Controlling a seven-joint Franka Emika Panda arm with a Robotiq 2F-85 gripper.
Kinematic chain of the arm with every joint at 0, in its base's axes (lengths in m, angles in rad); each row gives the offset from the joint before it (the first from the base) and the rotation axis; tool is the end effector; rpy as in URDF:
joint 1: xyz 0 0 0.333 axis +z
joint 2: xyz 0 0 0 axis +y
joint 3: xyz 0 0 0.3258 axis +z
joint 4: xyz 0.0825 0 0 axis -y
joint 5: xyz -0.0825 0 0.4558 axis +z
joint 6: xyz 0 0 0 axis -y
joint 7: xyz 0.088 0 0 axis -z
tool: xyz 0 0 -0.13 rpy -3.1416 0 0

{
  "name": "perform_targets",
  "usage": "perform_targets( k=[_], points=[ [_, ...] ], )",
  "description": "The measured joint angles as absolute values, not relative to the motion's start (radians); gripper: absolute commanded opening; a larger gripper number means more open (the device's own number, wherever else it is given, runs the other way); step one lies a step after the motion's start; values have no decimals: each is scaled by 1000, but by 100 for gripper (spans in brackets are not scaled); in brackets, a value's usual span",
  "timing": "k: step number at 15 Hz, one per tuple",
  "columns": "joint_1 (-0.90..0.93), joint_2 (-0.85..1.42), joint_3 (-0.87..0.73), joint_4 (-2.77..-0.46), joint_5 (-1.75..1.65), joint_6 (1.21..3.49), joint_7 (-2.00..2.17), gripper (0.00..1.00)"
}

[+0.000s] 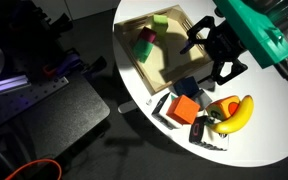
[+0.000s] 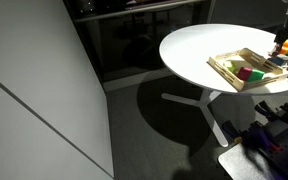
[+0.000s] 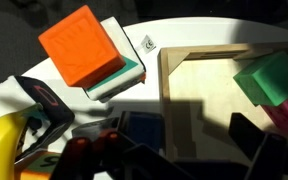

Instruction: Pick up the orange block and put it in the wooden tray

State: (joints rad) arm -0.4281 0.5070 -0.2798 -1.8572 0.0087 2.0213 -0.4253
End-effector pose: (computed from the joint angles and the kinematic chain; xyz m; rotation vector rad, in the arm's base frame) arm 0.4952 -0.4229 0.1709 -3.0053 0.4176 0.5262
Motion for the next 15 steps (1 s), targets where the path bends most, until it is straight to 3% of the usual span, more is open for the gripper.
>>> perform_targets(
  k=[15],
  points=[
    [-479,547,-301,-1850,-98,2035,-426,100]
  ],
)
